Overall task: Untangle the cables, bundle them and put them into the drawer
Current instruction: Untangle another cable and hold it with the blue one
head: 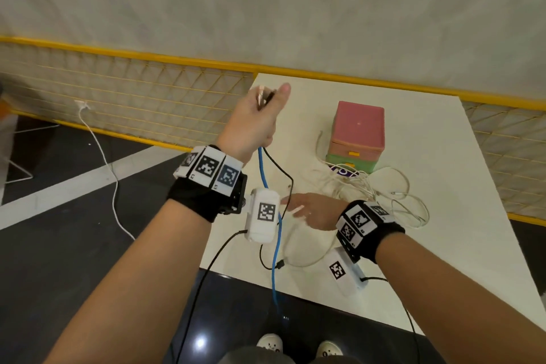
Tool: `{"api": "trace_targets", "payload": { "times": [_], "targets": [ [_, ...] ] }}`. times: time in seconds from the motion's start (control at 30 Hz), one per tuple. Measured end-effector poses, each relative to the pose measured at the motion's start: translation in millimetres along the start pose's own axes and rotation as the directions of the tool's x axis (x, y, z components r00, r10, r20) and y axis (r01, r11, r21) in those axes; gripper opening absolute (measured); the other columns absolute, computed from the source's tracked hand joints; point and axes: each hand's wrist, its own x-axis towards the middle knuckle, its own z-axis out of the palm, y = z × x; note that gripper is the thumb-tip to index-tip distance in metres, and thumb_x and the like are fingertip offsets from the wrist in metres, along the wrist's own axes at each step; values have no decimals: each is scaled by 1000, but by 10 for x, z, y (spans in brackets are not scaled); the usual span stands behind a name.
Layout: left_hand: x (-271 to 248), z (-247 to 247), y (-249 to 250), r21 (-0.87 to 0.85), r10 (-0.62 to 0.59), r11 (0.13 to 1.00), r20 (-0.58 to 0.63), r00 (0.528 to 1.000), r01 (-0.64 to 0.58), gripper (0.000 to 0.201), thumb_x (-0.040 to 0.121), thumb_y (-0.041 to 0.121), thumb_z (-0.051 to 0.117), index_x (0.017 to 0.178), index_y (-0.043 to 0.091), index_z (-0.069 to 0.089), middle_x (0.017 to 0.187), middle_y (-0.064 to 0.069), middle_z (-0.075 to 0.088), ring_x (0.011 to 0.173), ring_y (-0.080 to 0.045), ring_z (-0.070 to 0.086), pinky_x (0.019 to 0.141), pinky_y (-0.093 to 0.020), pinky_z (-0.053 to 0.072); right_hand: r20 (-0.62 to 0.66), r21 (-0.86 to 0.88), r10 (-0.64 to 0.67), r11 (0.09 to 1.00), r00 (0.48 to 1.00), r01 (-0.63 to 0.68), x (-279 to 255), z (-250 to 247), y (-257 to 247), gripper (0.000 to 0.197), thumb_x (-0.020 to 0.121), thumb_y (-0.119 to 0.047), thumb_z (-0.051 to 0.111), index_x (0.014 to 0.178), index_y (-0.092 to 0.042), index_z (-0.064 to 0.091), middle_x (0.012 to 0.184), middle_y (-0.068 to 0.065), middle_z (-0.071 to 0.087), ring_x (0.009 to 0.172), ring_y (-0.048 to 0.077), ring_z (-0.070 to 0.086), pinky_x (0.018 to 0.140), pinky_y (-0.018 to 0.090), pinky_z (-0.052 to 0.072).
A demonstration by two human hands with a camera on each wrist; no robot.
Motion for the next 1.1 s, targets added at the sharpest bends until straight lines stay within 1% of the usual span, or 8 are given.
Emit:
{"api": "trace_targets", "payload": {
  "times": [0.1, 0.2, 0.33, 0.53, 0.73, 0.83, 0.9, 1.1],
  "targets": [
    [-47, -5, -179, -78, -154, 985, 39, 987, 157, 37, 100, 47, 38, 76, 20, 34, 53, 9, 28, 41, -8, 21, 37, -19, 19, -214, -173, 177, 961, 961, -215, 139, 68, 248, 49, 86, 4, 42, 131, -15, 46, 119, 11, 58, 105, 27, 58, 84, 27, 46],
    [-77, 15, -346, -61, -205, 977, 11, 979, 205, 35, 104, 42, 29, 78, 19, 34, 58, 6, 29, 39, -6, 23, 36, -18, 20, -183, -90, 249, 959, 951, -268, 247, 284, 386, 42, 93, -5, 40, 132, -19, 44, 94, 4, 55, 76, 18, 51, 64, 23, 42],
    [-148, 16, -480, 26, -194, 981, -4, 981, 194, 33, 104, 40, 29, 81, 17, 33, 60, 5, 33, 38, -5, 26, 36, -17, 22, -232, -104, 260, 951, 937, -290, 358, 563, 476, 24, 94, -12, 41, 114, -20, 51, 109, 13, 61, 89, 25, 57, 85, 30, 48],
    [-203, -121, -548, 207, -148, 967, -19, 989, 149, 30, 103, 36, 37, 79, 17, 34, 62, 4, 35, 40, -4, 29, 37, -16, 26, -297, -84, 262, 951, 918, -298, 406, 574, 459, 13, 89, -23, 58, 96, -11, 60, 105, 9, 62, 103, 26, 57, 84, 27, 43],
    [-205, -197, -699, 412, -95, 907, 3, 995, 85, 27, 99, 36, 47, 89, 12, 40, 67, 3, 39, 55, -12, 36, 52, -26, 32, -547, 232, 155, 972, 823, -28, 290, 498, 298, 26, 78, -1, 62, 72, -25, 52, 73, 0, 56, 69, 18, 56, 70, 27, 48],
    [-203, -135, -778, 427, -83, 900, -23, 996, 85, 23, 99, 33, 50, 96, 10, 47, 69, 4, 44, 59, -11, 41, 55, -26, 34, -687, 331, 51, 910, 725, 250, 116, 322, -26, 25, 81, 3, 62, 83, -16, 45, 75, 5, 60, 65, 17, 60, 64, 18, 49],
    [-202, -59, -780, 385, -72, 919, -37, 997, 80, 23, 97, 34, 53, 102, 12, 56, 69, 8, 48, 60, -7, 45, 56, -24, 35, -720, 372, -25, 829, 693, 416, -21, 186, -237, 26, 86, 7, 53, 89, -15, 40, 79, 11, 65, 69, 20, 63, 67, 25, 54],
    [-223, 251, -567, 181, 63, 981, 49, 997, -71, 33, 96, 30, 57, 79, 3, 60, 50, 2, 45, 45, -13, 44, 46, -19, 38, -740, 343, -145, 759, 657, 554, -453, -28, -612, 21, 95, 0, 45, 93, -16, 31, 72, 9, 63, 52, 22, 55, 56, 36, 53]
  ]
}}
